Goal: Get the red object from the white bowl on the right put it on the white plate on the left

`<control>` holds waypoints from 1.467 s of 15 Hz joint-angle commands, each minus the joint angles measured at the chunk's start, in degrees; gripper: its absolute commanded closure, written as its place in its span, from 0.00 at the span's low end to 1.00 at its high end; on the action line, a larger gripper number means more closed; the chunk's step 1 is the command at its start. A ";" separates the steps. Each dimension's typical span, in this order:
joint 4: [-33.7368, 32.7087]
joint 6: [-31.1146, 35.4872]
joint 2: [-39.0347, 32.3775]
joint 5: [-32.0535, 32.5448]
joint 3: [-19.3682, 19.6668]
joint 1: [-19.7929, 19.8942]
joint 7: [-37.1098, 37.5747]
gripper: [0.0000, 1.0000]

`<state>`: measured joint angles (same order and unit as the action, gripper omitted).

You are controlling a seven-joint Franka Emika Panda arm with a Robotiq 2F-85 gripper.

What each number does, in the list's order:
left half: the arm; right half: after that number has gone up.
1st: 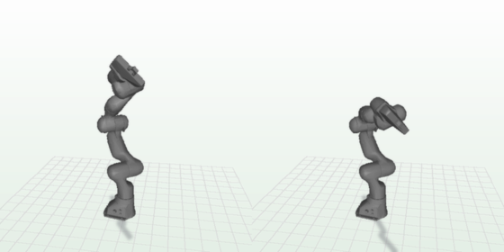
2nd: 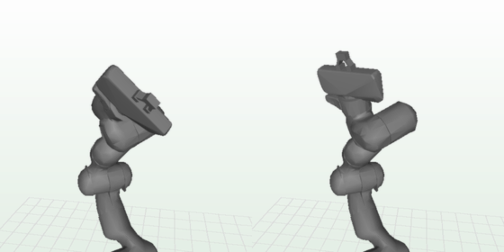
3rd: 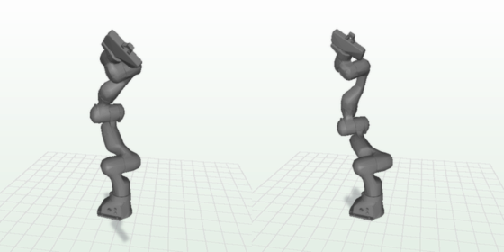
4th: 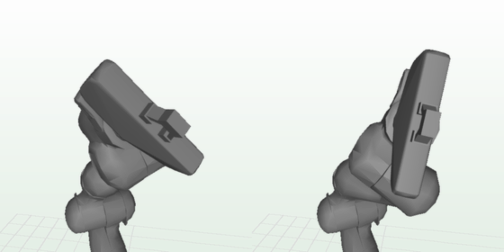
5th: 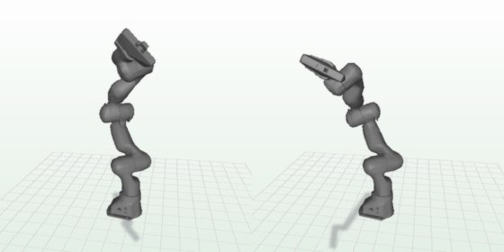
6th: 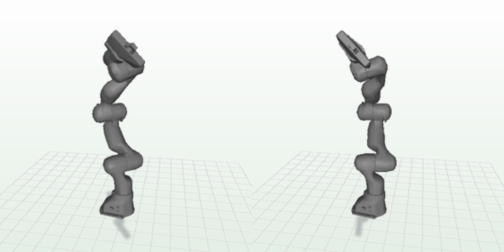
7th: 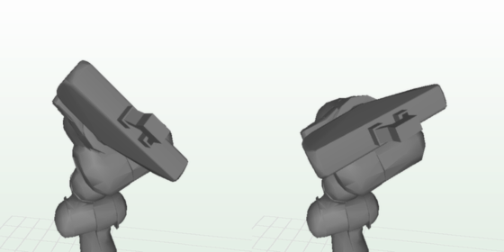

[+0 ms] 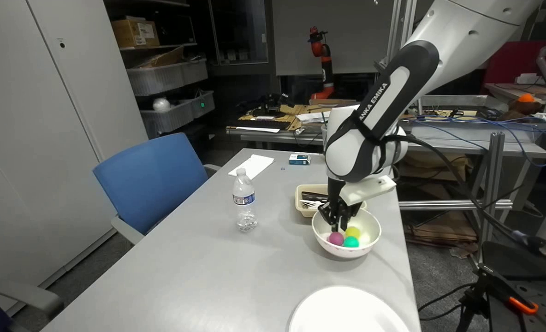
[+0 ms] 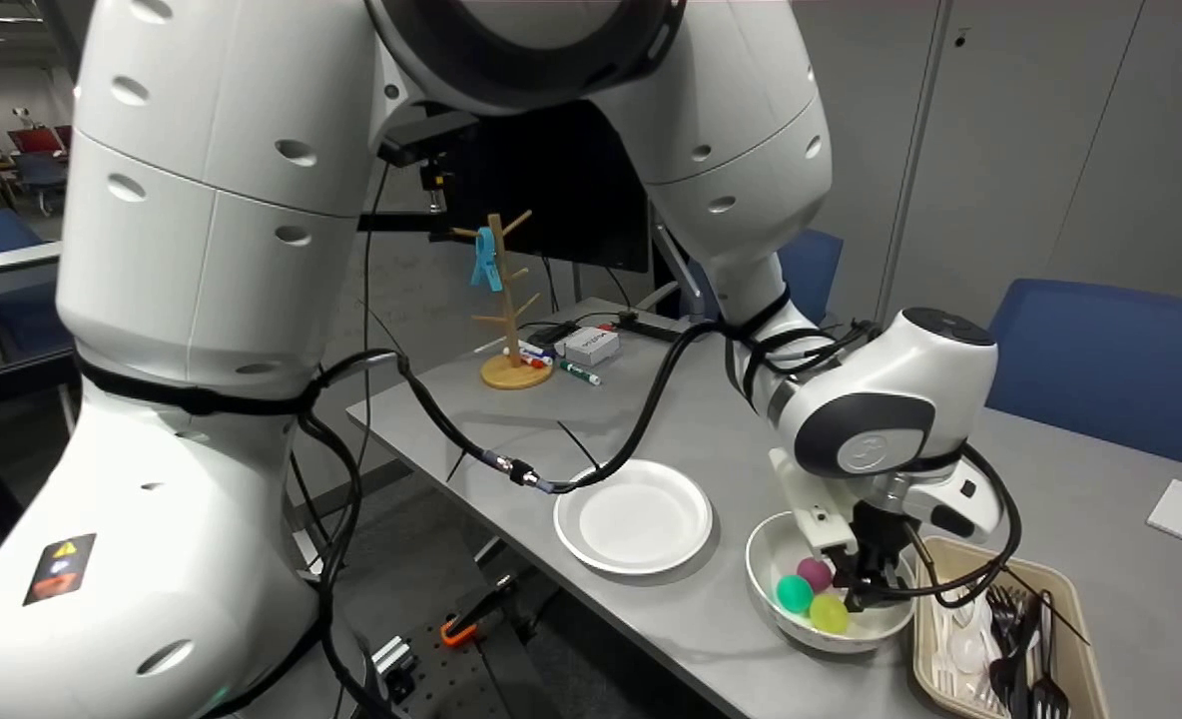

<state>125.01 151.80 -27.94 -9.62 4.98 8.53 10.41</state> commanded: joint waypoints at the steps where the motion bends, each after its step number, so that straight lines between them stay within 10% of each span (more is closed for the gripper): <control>1: 0.91 0.73 0.34 -0.83 -0.01 -0.27 -0.60 0.38; 6: 1.75 0.70 0.25 -0.90 -0.13 -0.36 -0.61 0.01; 22: 6.04 -1.53 5.08 -1.39 -1.68 -1.49 -0.50 0.00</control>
<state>127.99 151.78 -27.34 -9.62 4.03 7.80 10.44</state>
